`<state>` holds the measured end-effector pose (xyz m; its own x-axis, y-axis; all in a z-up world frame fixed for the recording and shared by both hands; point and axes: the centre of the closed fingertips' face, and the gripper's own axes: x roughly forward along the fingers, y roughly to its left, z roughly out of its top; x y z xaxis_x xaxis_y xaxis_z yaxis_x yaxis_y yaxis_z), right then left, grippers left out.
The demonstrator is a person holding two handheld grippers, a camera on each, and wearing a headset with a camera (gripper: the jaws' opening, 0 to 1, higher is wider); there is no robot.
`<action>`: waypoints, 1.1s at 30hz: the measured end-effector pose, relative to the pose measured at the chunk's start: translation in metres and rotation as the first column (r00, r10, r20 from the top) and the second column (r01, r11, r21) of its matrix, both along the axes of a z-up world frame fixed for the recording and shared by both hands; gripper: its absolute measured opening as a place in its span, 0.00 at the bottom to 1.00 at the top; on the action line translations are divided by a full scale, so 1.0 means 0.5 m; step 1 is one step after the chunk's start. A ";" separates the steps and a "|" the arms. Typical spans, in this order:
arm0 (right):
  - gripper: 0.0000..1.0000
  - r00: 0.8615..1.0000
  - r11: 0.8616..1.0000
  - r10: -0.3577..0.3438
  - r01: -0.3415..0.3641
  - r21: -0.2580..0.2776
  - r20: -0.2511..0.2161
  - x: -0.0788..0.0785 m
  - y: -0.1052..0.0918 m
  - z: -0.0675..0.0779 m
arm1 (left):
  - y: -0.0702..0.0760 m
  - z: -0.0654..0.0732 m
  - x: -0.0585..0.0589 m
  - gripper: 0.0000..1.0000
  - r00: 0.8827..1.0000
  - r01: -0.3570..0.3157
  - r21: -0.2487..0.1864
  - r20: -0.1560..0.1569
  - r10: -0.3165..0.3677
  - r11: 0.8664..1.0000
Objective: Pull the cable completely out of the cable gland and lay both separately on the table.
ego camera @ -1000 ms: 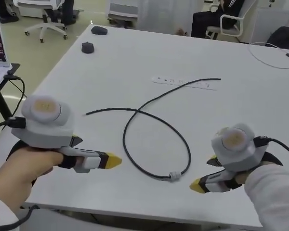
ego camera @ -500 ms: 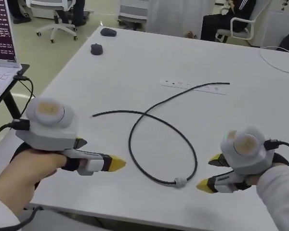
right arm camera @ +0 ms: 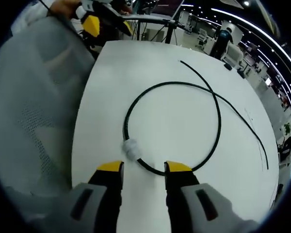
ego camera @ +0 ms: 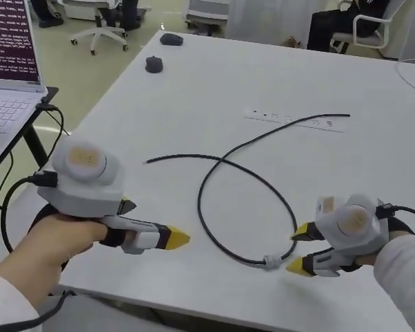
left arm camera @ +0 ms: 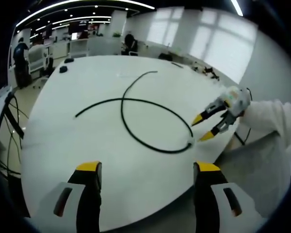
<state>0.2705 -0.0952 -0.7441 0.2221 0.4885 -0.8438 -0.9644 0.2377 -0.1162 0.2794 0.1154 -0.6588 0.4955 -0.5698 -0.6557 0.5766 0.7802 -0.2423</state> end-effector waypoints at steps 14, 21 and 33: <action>0.15 0.982 0.983 0.186 -0.186 0.009 -0.035 -0.014 0.038 -0.040 | 0.003 -0.009 -0.005 0.77 1.000 -0.004 0.002 -0.021 0.004 1.000; 0.13 0.988 0.989 0.145 -0.143 0.041 -0.059 -0.017 0.043 -0.036 | 0.000 -0.008 -0.007 0.76 1.000 0.001 0.001 -0.021 -0.001 1.000; 0.11 0.999 0.992 0.040 -0.036 0.119 -0.030 -0.024 0.075 0.046 | -0.041 0.018 -0.032 0.68 0.995 0.103 -0.027 0.021 -0.102 0.994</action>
<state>0.2584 -0.0579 -0.7209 0.1750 0.5928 -0.7861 -0.9758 0.2107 -0.0583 0.2635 0.0951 -0.6500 0.4461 -0.6363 -0.6293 0.6580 0.7099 -0.2513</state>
